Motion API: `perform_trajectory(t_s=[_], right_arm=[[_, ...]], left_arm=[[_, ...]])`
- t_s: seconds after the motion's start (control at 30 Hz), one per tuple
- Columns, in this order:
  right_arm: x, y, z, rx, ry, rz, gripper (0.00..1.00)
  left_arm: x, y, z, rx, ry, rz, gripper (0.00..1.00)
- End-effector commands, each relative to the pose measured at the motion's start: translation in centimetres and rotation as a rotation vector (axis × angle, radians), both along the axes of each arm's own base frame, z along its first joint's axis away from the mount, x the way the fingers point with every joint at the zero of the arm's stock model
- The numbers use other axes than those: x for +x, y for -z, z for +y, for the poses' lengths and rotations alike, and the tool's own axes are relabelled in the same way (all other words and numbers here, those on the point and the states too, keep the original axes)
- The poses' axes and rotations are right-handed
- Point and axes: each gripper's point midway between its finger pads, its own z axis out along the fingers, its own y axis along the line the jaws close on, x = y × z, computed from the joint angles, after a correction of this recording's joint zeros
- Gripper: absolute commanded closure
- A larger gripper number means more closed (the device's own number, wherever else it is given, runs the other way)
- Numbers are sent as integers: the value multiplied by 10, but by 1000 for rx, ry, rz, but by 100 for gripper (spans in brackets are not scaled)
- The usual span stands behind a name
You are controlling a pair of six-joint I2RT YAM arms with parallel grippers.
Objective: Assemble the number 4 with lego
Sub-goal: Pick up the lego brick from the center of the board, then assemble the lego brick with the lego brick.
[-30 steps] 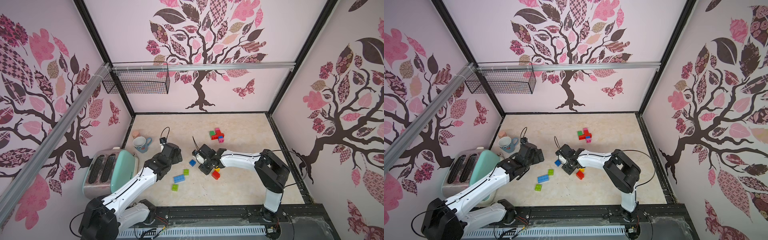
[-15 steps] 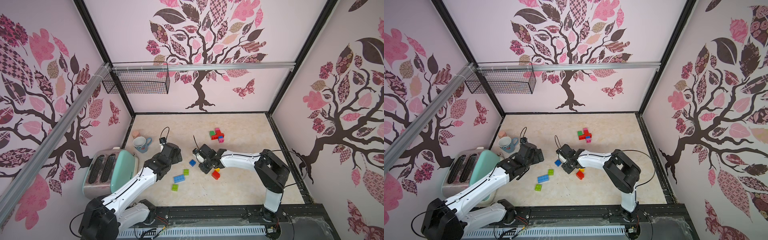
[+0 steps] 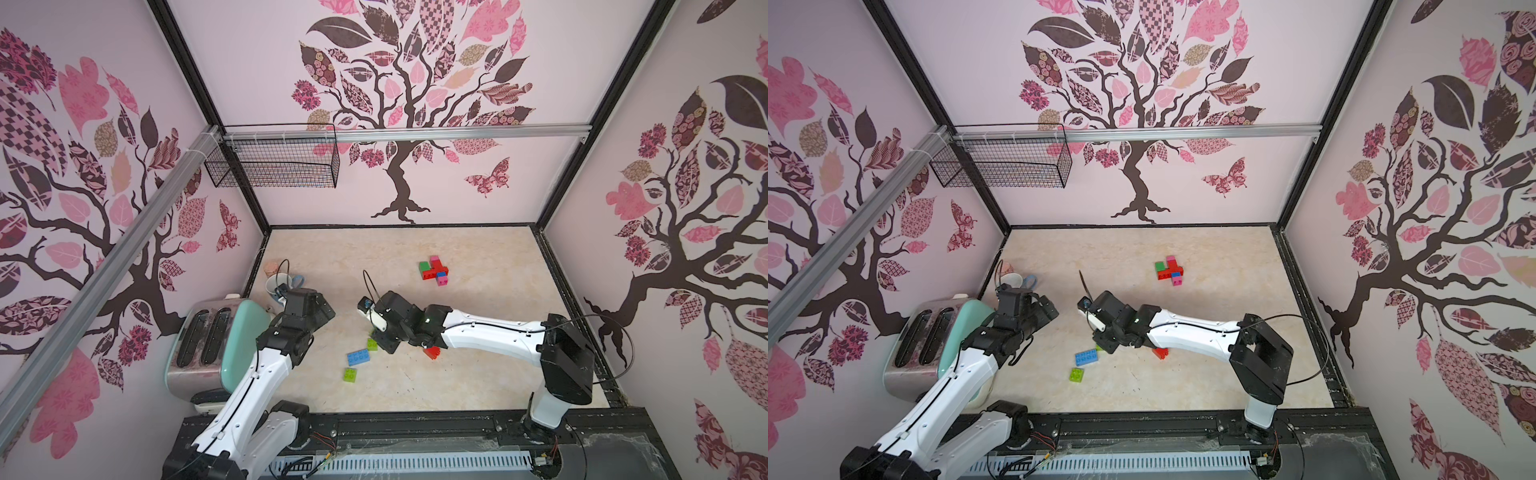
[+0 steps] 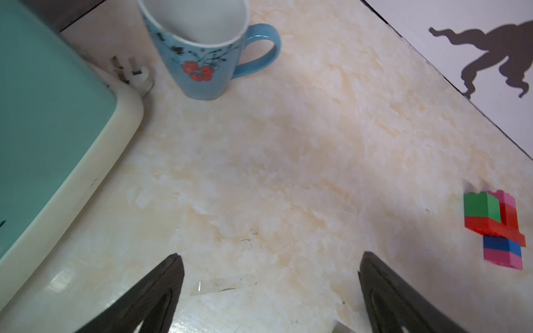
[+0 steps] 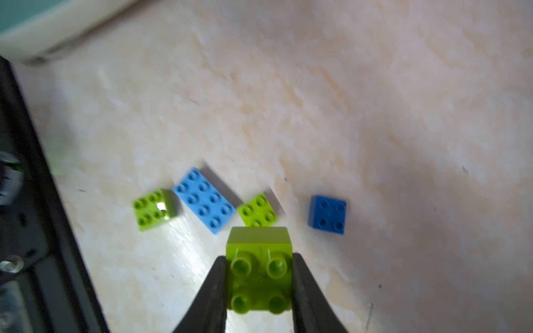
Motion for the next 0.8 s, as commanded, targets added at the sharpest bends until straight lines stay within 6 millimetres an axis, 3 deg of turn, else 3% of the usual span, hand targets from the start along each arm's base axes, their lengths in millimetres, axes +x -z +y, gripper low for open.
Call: perform_trajectory(t_s=[0.0, 0.03, 0.1, 0.2, 0.3, 0.53, 0.77], right_arm=[[1, -32, 6, 159, -13, -24, 100], [-8, -26, 4, 162, -86, -34, 100], [-20, 7, -7, 46, -233, -87, 100], [-20, 49, -22, -177, -376, -152, 100], [-7, 59, -22, -206, -417, -209, 100], [4, 84, -16, -342, -441, -64, 100], [9, 84, -2, -349, -448, -29, 100]], left_arm=[[-15, 15, 5, -106, -34, 23, 2], [-16, 16, 7, -111, -38, 21, 2], [-16, 18, 5, -120, -31, 23, 2], [-14, 24, 0, -144, -18, 45, 2], [-12, 29, -3, -159, -14, 59, 2], [-12, 26, -4, -155, 0, 48, 2], [-13, 26, -4, -155, 2, 46, 2]])
